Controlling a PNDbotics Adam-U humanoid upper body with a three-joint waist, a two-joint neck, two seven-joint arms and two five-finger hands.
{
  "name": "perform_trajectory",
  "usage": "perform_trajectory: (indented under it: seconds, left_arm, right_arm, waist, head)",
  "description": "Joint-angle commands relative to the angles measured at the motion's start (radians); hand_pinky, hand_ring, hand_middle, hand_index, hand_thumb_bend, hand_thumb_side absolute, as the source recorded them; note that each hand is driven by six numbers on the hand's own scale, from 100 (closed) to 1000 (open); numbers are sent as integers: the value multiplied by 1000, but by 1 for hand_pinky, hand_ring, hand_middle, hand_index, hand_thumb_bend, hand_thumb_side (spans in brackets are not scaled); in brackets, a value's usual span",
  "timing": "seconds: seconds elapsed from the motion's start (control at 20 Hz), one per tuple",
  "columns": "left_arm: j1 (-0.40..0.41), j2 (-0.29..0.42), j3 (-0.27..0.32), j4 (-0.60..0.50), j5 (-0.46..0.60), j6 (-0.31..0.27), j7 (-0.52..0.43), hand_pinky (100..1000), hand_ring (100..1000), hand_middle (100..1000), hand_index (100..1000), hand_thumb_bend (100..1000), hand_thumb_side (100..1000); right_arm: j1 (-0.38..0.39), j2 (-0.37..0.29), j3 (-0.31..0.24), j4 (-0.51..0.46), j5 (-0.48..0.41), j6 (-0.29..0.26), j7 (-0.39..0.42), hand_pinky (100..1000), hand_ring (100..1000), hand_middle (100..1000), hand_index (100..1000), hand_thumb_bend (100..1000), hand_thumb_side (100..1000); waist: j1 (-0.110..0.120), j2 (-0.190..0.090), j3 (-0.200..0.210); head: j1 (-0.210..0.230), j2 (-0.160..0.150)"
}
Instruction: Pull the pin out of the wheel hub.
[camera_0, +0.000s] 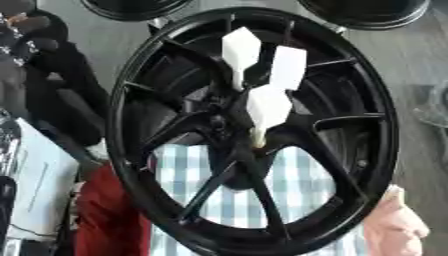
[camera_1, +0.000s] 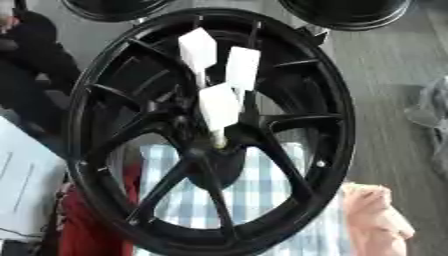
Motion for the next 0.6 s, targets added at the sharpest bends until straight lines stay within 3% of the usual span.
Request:
perform_trajectory:
  seconds: [0.05,0.3,0.45,0.55,0.6]
  left_arm:
    - [-1,37,0,-9,-6,1,-1,574,693,700,763,203,770]
    - [14,51,-3,-3,-12,3,-1,574,692,699,763,203,773]
    - [22,59,-6,1,-15,5,-4,574,692,699,763,202,774]
    - [24,61,-6,3,-16,5,-5,574,692,699,763,202,774]
    - [26,63,-8,5,-17,6,-6,573,692,699,762,203,775]
  right_arm:
    - [-41,-144,22,-11,3,-2,34,772,789,783,907,100,479]
    - [-167,-273,92,30,-4,6,129,784,787,778,892,100,470]
    - [-241,-327,140,54,20,13,197,796,790,777,883,100,396]
    - [-277,-341,164,69,43,18,226,796,790,777,883,100,396]
    - [-305,-352,186,72,60,17,246,806,792,777,878,100,243]
  waist:
    - [-6,-32,-2]
    - [-23,-47,-8]
    - [-32,-55,-11]
    - [-34,-58,-13]
    - [-37,-62,-11]
  head:
    - [4,12]
    - [9,31]
    - [8,39]
    - [7,41]
    - [1,44]
